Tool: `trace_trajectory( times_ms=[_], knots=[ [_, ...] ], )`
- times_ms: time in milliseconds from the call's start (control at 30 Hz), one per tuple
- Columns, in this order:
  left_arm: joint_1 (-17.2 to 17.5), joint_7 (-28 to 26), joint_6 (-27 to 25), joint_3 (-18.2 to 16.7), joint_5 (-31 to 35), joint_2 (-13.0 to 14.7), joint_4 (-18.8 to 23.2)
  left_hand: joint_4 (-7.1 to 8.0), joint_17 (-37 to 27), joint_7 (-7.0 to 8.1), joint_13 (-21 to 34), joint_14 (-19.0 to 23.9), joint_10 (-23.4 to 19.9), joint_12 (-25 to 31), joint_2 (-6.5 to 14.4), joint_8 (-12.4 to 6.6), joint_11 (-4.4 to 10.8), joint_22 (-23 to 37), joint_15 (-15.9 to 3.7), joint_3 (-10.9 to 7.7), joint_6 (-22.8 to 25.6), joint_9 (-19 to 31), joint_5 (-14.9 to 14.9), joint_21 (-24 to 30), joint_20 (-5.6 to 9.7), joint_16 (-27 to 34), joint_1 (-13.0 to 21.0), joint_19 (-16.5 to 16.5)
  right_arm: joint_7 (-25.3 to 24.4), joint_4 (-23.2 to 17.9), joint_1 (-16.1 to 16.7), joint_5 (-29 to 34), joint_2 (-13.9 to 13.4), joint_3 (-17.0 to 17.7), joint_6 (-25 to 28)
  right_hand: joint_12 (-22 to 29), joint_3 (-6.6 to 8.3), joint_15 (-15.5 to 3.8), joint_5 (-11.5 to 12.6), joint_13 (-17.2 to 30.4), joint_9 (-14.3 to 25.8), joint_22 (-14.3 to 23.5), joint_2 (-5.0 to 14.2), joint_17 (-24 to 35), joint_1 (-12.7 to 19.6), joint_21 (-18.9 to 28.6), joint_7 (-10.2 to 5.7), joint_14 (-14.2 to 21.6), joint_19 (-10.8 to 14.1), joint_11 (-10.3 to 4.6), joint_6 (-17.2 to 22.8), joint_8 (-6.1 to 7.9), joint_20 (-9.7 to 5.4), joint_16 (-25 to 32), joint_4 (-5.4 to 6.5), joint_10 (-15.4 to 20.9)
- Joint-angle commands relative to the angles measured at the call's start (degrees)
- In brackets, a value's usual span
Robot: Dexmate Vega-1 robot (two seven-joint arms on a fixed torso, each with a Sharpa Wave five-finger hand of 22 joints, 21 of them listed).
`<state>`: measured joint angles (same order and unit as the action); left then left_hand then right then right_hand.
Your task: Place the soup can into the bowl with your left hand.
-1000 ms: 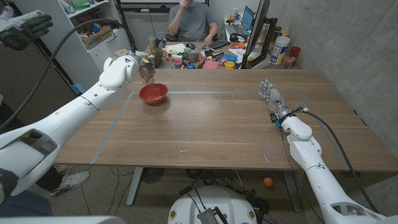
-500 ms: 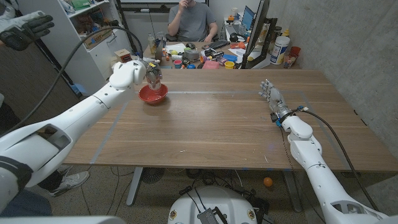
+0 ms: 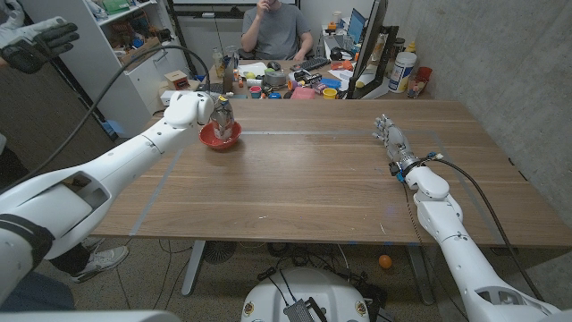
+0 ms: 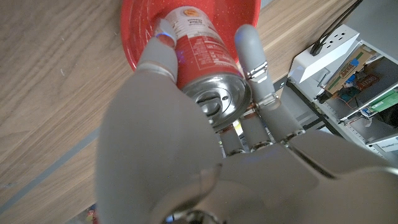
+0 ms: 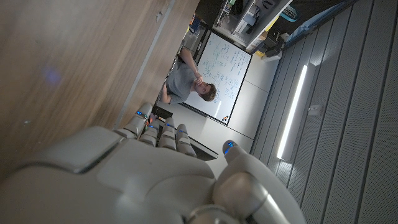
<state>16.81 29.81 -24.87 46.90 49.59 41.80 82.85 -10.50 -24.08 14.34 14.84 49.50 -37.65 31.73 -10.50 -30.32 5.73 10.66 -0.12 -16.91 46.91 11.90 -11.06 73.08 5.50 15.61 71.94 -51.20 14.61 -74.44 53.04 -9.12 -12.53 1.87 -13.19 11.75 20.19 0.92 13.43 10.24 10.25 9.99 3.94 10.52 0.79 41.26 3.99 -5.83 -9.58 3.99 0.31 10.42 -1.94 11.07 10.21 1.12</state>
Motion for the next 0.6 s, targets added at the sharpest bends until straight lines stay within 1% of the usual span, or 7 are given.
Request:
trace_trajectory(
  times_ms=[33, 267, 467, 533, 600],
  knots=[
    [-1.4, 3.2, -0.8, 3.2, 1.3, 0.1, -2.5, 2.75, -0.2, -12.78, 13.2, 21.6, -6.3, 10.5, 10.8, 0.03, 4.62, 0.0, -13.46, -3.26, 13.2, 0.2, -0.1, 0.5, 5.86, -0.1, 10.6, 1.9, -0.3, 0.1, 0.0, 0.2, 0.1, -0.1, -0.1, 0.1, 0.35, -0.11, 0.5, 0.3, 0.2, 0.1, 5.6, 0.1, 0.2, 0.0, 0.23, 0.4, -1.0, -0.05, -0.2, 0.33, -1.0, 0.0, -0.15, 0.3],
    [-1.0, 2.8, -1.2, 4.0, 1.6, 0.0, -3.8, 2.79, -0.3, -12.68, 13.2, 21.7, -6.3, 10.4, 10.8, 0.15, 4.59, 0.0, -13.48, -3.4, 13.5, 0.2, -0.1, 0.6, 5.82, -0.3, 10.5, 2.1, -0.5, -0.5, 0.2, 0.3, -0.1, -0.2, 0.3, 0.1, 0.36, -0.07, 0.5, 0.3, 0.2, 0.1, 5.59, 0.1, 0.2, -0.2, 0.21, 0.4, -1.0, 0.1, -0.2, 0.32, -0.98, 0.0, -0.15, 0.4],
    [-1.0, 2.1, -0.4, 4.2, 1.2, 0.0, -4.5, 2.81, -0.4, -12.82, 13.0, 21.6, -6.2, 10.2, 10.8, 0.36, 4.61, 0.0, -13.47, -3.6, 13.5, 0.3, -0.1, 0.7, 5.82, -0.5, 10.5, 2.3, -0.5, -0.1, -0.1, 0.4, 0.0, -0.4, 0.3, 0.1, 0.36, -0.08, 0.5, 0.3, 0.2, 0.1, 5.59, 0.1, 0.2, -0.2, 0.27, 0.4, -0.9, -0.02, -0.2, 0.33, -0.99, 0.0, -0.14, 0.3],
    [-1.0, 2.3, -0.7, 4.3, 1.4, -0.1, -4.5, 2.81, -0.4, -12.74, 13.1, 21.6, -6.1, 10.3, 10.8, 0.47, 4.58, 0.0, -13.48, -3.65, 13.4, 0.3, -0.1, 0.7, 5.82, -0.5, 10.5, 2.3, -0.4, 0.2, -0.3, 0.4, 0.1, -0.5, 0.3, 0.1, 0.35, -0.07, 0.5, 0.3, 0.2, 0.1, 5.57, 0.1, 0.2, -0.3, 0.24, 0.4, -0.9, -0.01, -0.2, 0.33, -1.01, -0.1, -0.14, 0.3],
    [-1.3, 2.4, -0.2, 4.6, 1.5, 0.1, -4.6, 2.82, -0.4, -12.21, 13.0, 21.2, -5.6, 10.0, 10.6, 0.7, 4.59, -0.1, -13.53, -3.72, 13.3, 0.2, 0.0, 0.6, 5.66, -0.8, 10.4, 2.5, -0.5, 0.4, -0.5, 0.5, 0.1, -0.6, 0.2, 0.1, 0.35, -0.08, 0.5, 0.3, 0.2, 0.1, 5.57, 0.1, 0.2, -0.3, 0.24, 0.4, -0.9, 0.04, -0.2, 0.33, -1.0, -0.1, -0.14, 0.3]
  ],
)
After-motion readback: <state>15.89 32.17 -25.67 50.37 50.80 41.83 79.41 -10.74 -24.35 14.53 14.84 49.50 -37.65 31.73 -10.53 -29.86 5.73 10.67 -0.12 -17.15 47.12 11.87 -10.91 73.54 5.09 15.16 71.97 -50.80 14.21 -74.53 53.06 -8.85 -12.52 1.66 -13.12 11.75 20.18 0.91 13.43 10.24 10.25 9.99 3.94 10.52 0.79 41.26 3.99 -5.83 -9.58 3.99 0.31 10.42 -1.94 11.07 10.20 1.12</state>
